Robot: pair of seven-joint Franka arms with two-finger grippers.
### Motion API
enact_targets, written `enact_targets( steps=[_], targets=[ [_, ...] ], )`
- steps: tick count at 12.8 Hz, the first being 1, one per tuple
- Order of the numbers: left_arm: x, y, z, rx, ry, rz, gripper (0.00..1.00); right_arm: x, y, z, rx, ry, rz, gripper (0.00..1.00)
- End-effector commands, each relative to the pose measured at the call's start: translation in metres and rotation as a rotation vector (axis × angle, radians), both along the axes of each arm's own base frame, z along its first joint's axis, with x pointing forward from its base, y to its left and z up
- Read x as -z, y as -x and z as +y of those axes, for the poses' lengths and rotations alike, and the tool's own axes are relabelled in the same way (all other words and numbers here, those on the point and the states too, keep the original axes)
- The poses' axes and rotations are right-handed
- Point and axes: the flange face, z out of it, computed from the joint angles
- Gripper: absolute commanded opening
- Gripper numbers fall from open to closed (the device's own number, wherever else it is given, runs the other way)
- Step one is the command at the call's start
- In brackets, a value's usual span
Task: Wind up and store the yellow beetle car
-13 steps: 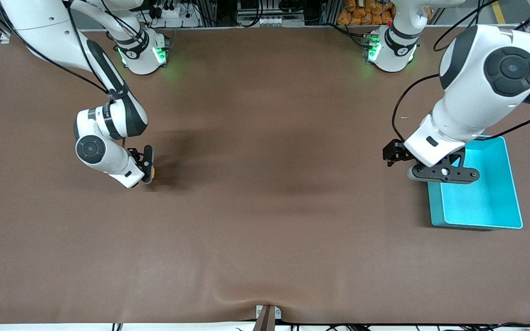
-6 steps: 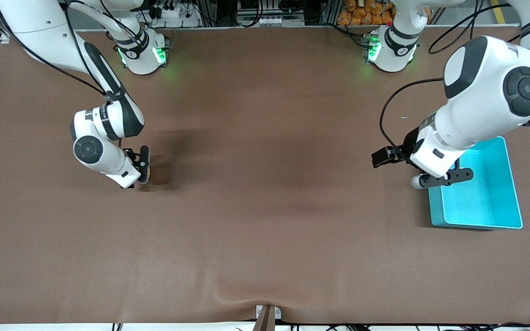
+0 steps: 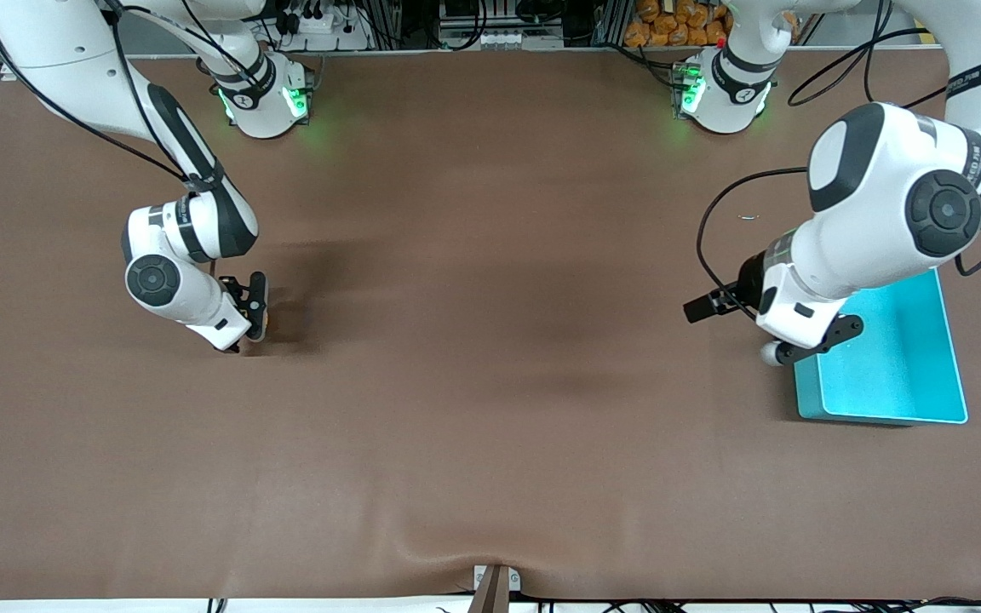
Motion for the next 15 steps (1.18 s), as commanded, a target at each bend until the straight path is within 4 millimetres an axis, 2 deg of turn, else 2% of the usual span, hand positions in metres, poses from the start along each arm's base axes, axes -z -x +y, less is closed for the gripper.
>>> enact_targets(
  steps=[1,5,9,11,15],
  targets=[
    [-0.006,0.013,0.022,-0.060,0.012,-0.030,1.00,0.016,-0.001,-0.010,-0.021,-0.002,-0.004,0.45],
    [0.011,0.029,0.017,-0.128,0.031,-0.078,1.00,0.015,-0.002,-0.019,-0.006,-0.002,-0.006,0.45],
    [0.019,0.023,0.009,-0.345,0.074,-0.069,1.00,0.015,-0.003,-0.034,0.019,-0.002,-0.007,0.45],
    [0.024,0.022,-0.003,-0.414,0.080,-0.061,1.00,0.014,-0.004,-0.040,0.031,-0.002,-0.008,0.45],
    [0.029,0.018,-0.006,-0.485,0.087,-0.060,1.00,0.000,-0.018,-0.061,0.027,-0.002,-0.025,0.47]
  ],
)
